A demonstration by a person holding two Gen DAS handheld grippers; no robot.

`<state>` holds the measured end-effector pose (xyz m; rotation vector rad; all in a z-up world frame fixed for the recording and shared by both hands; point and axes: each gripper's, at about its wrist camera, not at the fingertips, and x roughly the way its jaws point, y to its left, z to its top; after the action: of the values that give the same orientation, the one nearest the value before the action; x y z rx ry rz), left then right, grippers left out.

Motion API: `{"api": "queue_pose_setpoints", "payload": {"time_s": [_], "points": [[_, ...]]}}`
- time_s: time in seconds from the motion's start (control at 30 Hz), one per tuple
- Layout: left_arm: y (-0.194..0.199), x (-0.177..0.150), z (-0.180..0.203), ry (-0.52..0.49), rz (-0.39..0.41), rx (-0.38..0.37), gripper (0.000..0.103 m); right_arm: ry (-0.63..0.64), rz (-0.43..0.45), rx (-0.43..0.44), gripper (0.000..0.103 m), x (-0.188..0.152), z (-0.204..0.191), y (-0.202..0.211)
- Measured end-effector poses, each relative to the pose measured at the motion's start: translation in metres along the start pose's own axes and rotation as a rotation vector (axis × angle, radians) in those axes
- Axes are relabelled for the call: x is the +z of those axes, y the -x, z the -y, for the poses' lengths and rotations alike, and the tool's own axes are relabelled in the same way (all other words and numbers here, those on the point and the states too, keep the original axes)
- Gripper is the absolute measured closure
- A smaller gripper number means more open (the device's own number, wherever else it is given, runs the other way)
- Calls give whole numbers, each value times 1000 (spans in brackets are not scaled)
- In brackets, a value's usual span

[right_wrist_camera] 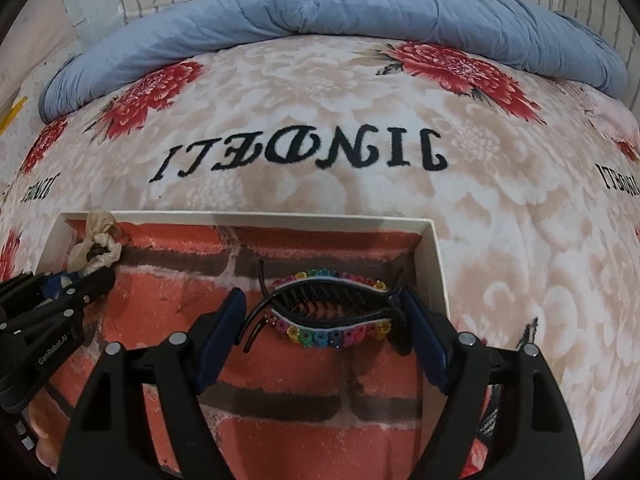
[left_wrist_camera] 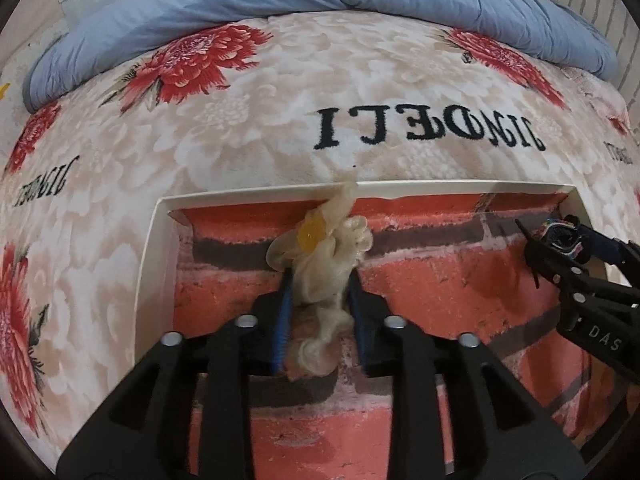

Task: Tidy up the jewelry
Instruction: 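Carry both items into the white tray and open both tools, then move both tools back over the remaining jewelry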

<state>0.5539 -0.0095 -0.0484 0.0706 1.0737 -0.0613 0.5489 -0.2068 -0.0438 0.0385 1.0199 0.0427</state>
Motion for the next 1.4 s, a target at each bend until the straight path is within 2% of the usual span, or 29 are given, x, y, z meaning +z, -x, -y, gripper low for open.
{"api": "queue_pose_setpoints", "payload": {"time_s": [0.13,0.2,0.37,0.5,0.67,0.77,1.03,1.23,1.4], "points": [[3,-5,-8,28,3,0,60,-6,-7,11,23,-2,2,5],[10,-7,-11,35,14,-5,48,-21,-1,32,18,-2,5,13],[39,-16,-16,41,49,-3,38,-28,35,35,18,-4,14,43],[78,-32,-23,60,113,-4,18,-24,76,38,18,-14,18,74],[118,-59,-24,58,159,-12,15,-10,123,29,18,-43,23,112],[142,-81,-25,63,187,-6,10,-6,146,23,18,-66,24,133],[199,-146,-27,61,241,-4,5,-2,194,27,18,-129,23,184],[223,-195,-21,51,264,12,5,-15,210,32,18,-178,25,208],[230,-236,-14,42,272,21,5,-26,209,34,18,-217,31,211]]}}
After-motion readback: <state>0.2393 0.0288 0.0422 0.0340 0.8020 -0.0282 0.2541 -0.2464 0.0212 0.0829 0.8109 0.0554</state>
